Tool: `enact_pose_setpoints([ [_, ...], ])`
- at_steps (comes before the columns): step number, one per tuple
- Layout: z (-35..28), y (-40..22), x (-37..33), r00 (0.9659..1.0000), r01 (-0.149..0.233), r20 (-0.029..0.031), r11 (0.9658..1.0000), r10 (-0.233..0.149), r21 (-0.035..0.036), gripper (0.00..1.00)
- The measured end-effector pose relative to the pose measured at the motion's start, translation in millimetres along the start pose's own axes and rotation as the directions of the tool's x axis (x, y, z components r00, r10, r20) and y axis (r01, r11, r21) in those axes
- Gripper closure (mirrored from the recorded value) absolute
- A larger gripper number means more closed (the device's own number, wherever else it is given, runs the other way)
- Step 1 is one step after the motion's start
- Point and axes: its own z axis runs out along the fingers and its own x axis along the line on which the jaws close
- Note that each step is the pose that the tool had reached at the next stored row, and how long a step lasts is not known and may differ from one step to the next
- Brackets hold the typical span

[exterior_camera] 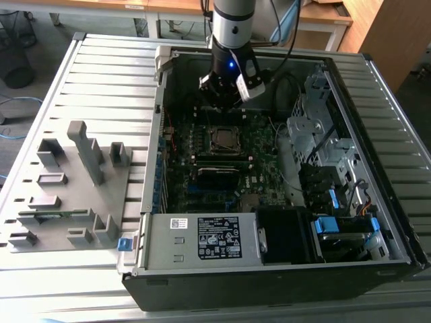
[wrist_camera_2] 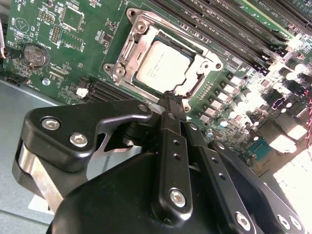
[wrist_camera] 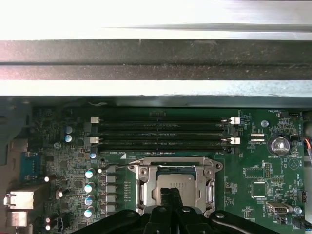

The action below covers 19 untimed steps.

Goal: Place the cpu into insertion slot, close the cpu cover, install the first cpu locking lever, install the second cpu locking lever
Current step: 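Install the first cpu locking lever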

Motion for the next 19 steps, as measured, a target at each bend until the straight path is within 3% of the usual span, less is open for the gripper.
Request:
enact_pose_setpoints([
  [13, -0.2, -0.2, 12.8, 1.0000, 0.000, 0.0000, 1.0000, 0.000, 0.0000, 0.90],
  [19, -2.7, -0.1, 13.2, 1.0000, 0.000, -0.0001, 1.0000, 0.000, 0.0011, 0.90],
])
